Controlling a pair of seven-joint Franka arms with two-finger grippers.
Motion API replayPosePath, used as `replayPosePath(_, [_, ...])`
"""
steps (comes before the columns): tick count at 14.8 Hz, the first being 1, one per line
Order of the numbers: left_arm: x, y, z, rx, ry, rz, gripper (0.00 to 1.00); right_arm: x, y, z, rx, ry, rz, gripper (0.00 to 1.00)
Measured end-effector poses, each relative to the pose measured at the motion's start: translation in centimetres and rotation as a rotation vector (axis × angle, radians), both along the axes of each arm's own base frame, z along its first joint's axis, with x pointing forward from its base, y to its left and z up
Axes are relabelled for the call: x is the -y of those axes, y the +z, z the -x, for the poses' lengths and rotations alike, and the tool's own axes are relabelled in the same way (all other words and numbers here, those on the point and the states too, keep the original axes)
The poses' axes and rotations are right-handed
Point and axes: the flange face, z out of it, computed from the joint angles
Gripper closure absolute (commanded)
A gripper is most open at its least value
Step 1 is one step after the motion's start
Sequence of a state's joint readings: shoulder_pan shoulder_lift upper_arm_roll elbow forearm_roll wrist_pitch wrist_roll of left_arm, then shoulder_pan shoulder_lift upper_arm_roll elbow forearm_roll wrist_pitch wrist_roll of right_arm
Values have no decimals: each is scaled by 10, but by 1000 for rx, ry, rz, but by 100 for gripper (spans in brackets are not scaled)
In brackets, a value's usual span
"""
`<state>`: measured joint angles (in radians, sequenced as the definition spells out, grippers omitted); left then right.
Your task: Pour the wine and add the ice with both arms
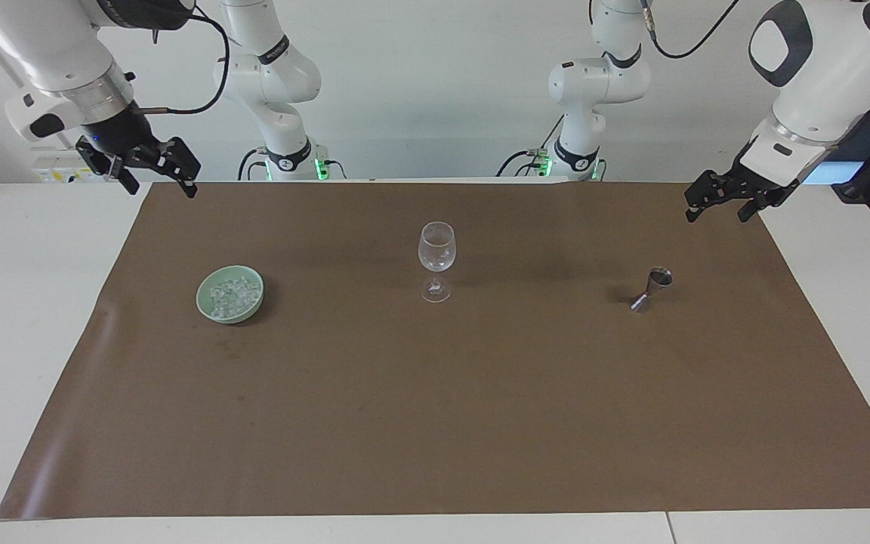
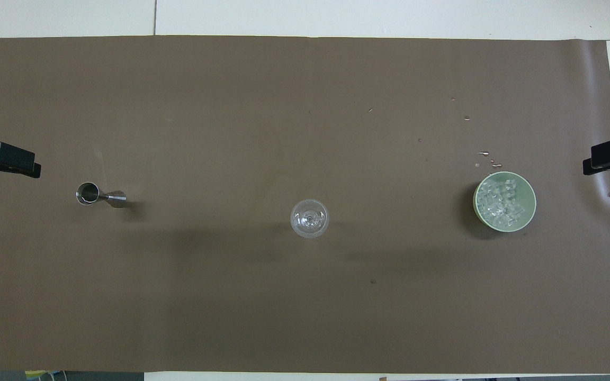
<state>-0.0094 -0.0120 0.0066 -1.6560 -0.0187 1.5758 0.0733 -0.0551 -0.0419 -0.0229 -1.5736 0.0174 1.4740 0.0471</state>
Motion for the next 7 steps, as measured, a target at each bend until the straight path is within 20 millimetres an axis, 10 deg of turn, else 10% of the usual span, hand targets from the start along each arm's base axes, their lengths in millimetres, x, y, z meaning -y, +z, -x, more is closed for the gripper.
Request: replayPosePath(7, [4, 0, 0, 0, -8, 1, 0, 0, 0, 0, 0, 0, 0, 0])
